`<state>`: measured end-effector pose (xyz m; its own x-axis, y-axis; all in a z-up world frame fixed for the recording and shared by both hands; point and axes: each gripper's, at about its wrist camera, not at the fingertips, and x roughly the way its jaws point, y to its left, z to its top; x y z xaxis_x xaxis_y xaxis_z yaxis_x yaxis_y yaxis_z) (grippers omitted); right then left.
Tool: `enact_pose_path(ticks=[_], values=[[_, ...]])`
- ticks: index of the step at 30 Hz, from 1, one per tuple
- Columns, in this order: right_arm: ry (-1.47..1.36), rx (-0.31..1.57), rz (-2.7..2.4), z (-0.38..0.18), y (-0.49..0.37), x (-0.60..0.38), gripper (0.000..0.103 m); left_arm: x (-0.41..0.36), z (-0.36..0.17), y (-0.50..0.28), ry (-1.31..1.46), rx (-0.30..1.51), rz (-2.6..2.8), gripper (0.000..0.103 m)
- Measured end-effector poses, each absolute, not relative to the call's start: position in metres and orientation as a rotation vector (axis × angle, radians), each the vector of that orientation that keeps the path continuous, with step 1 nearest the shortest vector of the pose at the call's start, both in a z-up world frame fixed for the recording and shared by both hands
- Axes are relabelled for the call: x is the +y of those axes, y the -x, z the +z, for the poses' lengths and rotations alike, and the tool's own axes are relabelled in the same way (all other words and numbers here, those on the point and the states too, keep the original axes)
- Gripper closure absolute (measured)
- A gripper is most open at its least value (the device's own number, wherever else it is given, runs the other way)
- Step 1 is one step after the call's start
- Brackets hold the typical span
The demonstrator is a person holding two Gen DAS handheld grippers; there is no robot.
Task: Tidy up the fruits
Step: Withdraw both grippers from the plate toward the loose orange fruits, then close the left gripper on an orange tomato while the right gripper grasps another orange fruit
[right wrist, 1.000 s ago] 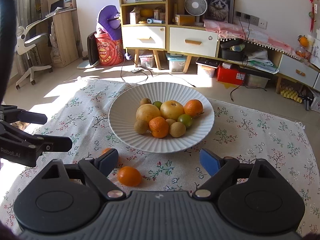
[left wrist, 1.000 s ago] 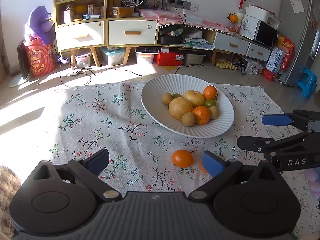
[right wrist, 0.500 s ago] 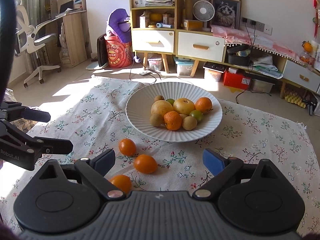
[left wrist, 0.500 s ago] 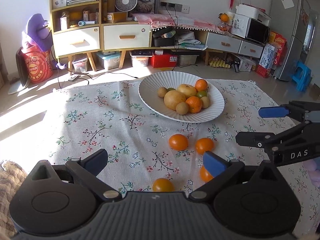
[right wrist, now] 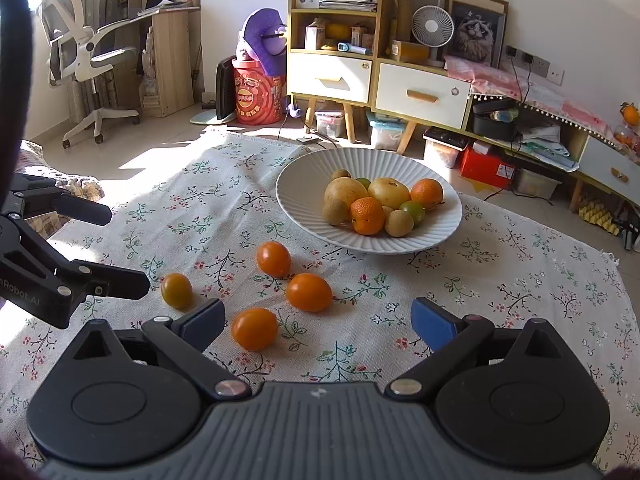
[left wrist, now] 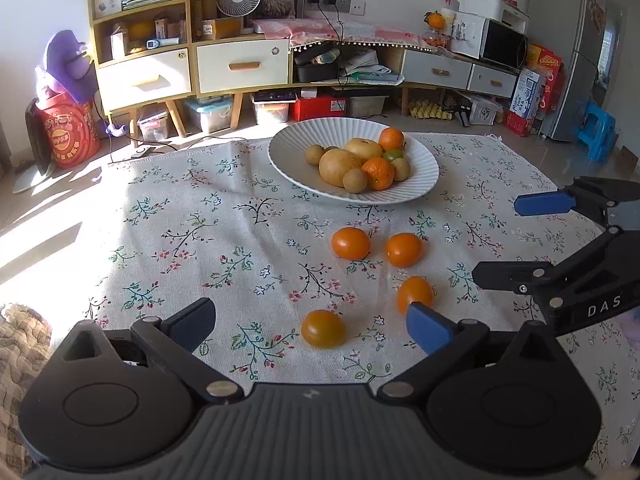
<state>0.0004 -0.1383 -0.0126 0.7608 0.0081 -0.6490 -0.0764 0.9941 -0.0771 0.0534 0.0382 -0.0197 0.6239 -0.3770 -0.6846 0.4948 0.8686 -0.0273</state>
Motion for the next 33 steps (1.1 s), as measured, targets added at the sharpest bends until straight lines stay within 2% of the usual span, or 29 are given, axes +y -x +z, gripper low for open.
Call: enact_pose_path(ticks=[18, 20, 29, 33], values=[[0.14, 0.728, 0.056, -0.035, 0.0, -0.144, 0.001, 0.018, -0.055, -0.049, -0.257, 0.713, -0.578, 0.009], [0.134, 0.733, 0.055, -0.037, -0.001, -0.146, 0.001, 0.018, -0.056, -0.052, -0.252, 0.723, -0.58, 0.011], [0.147, 0.761, 0.108, -0.047, -0.004, -0.14, 0.001, 0.021, -0.062, -0.062, -0.209, 0.768, -0.587, 0.043], [0.158, 0.765, 0.129, -0.049, -0.005, -0.134, 0.002, 0.022, -0.062, -0.067, -0.187, 0.786, -0.583, 0.063]])
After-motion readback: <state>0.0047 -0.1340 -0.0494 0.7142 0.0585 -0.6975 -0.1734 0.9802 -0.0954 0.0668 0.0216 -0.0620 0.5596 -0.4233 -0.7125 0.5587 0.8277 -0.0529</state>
